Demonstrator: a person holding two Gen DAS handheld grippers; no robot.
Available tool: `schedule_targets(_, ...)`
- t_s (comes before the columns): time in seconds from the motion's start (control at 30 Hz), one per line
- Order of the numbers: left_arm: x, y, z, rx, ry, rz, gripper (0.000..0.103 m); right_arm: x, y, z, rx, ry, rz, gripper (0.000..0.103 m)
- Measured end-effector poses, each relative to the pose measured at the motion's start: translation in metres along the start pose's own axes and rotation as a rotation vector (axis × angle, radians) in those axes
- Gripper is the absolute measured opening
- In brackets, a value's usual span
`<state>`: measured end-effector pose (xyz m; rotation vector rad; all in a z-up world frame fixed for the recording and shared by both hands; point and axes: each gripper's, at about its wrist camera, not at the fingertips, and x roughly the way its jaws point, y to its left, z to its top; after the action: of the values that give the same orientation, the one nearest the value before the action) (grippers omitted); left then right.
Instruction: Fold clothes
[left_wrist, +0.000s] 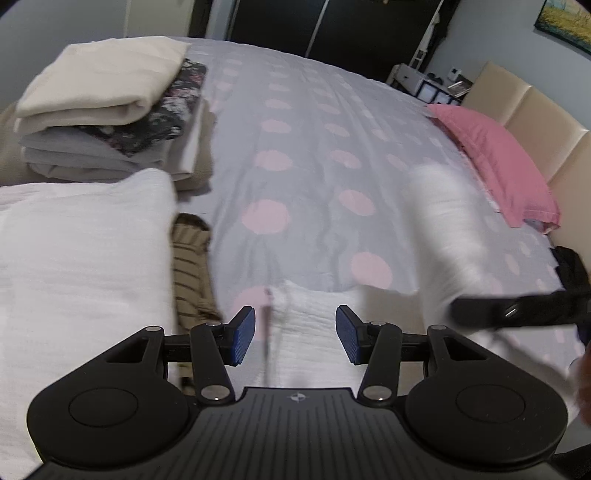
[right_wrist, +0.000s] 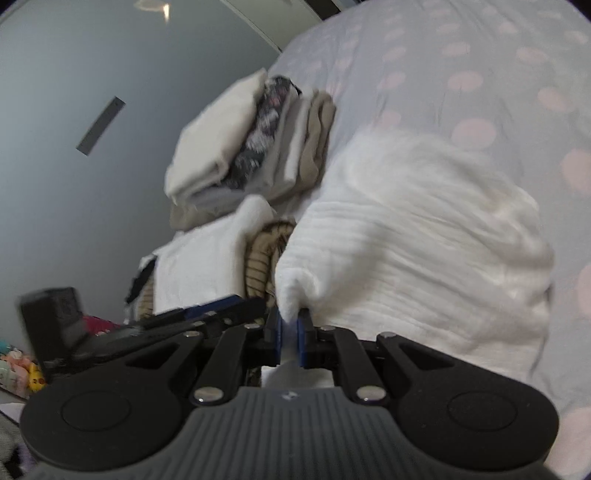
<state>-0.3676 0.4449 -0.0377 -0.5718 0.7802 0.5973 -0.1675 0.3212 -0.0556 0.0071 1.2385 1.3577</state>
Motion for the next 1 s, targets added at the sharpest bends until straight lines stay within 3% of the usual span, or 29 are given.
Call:
schedule_targets(0.3,0.002,0.013,-0.002,-0.014,0.016,0.041,0.046,0.059,-0.010,-0.022,0.101,0.043,-0.031,0.011)
schedule_targets(0.47,0.004,0.014,-0.004,-0.011,0.023,0.045,0.046,0.061,-0.009,-0.033,0.057,0.074,-0.035,0.028)
schedule_targets(0.73,0.015,0.008,-0.010,-0.010,0.077,-0.018,0.047,0.005,-0.014,-0.037,-0.091,-0.024,-0.083,0.031)
schedule_targets(0.83,0.024,0.002,-0.014,0.005,0.115,-0.042,0.051,-0.018,-0.027,-0.050,-0.135,-0.052,-0.127,0.032)
schedule_targets(1.0,0.038,-0.011,-0.030,0.063,0.206,-0.012,0.054,-0.053,-0.054,-0.087,-0.208,-0.071,-0.208,0.034)
